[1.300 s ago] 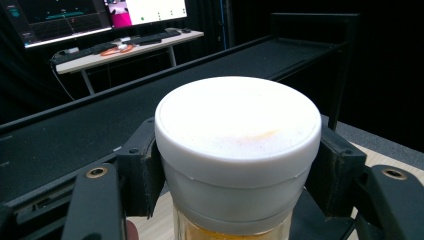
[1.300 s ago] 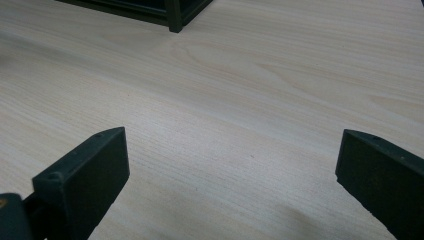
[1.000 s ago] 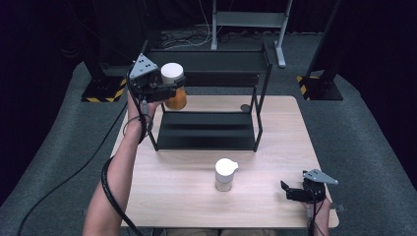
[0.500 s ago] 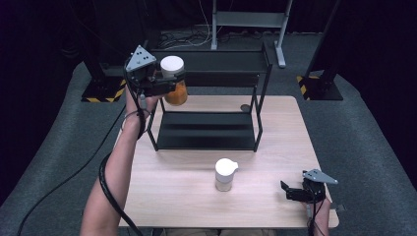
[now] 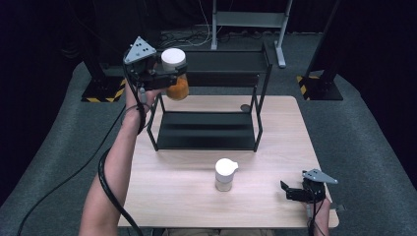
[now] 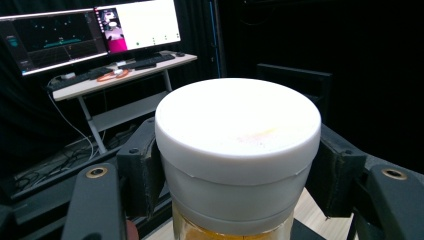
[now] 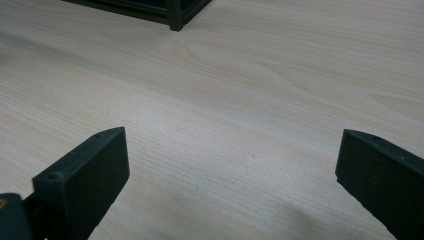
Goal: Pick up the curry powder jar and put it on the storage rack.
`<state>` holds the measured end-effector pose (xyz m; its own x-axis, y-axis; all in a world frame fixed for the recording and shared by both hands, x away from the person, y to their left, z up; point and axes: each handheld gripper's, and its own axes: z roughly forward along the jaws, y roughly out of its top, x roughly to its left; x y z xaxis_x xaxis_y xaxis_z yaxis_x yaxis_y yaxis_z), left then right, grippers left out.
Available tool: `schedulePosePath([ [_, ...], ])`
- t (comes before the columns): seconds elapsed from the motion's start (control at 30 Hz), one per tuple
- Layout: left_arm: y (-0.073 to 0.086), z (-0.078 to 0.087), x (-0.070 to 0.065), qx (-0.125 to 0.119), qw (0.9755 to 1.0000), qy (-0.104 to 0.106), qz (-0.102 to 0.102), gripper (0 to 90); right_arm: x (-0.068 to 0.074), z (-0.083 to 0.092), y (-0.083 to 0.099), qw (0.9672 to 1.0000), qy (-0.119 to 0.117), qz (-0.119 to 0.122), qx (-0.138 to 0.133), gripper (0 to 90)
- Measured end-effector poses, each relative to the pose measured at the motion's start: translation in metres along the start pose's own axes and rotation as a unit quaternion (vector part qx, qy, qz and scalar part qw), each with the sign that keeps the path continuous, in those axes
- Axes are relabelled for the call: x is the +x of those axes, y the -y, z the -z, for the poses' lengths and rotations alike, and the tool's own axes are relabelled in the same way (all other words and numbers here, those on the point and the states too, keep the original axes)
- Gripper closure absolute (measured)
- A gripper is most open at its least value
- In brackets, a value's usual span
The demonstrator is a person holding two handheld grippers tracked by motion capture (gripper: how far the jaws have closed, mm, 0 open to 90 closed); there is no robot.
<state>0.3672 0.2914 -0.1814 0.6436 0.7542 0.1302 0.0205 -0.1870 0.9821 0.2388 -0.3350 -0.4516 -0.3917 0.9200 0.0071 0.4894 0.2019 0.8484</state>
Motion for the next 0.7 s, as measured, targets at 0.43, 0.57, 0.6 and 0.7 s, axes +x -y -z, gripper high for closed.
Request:
schedulePosePath([
  [0.43, -0.016, -0.004, -0.003, -0.009, 0.9999, 0.002, -0.011, 33.6, 0.0, 0.0, 0.0, 1.0, 0.001, 0.0, 0.0, 0.0],
  [0.57, -0.02, -0.006, -0.004, -0.014, 0.9998, 0.002, -0.013, 33.6, 0.001, 0.0, 0.0, 1.0, 0.001, 0.002, 0.001, 0.0],
  [0.6, -0.022, -0.006, -0.004, -0.015, 0.9998, 0.002, -0.015, 33.6, 0.001, 0.0, 0.0, 1.0, 0.001, 0.001, 0.001, 0.0],
  [0.7, -0.026, -0.008, -0.005, -0.015, 0.9997, 0.0, -0.018, 33.6, 0.0, 0.0, 0.0, 1.0, 0.001, 0.001, 0.001, 0.0],
])
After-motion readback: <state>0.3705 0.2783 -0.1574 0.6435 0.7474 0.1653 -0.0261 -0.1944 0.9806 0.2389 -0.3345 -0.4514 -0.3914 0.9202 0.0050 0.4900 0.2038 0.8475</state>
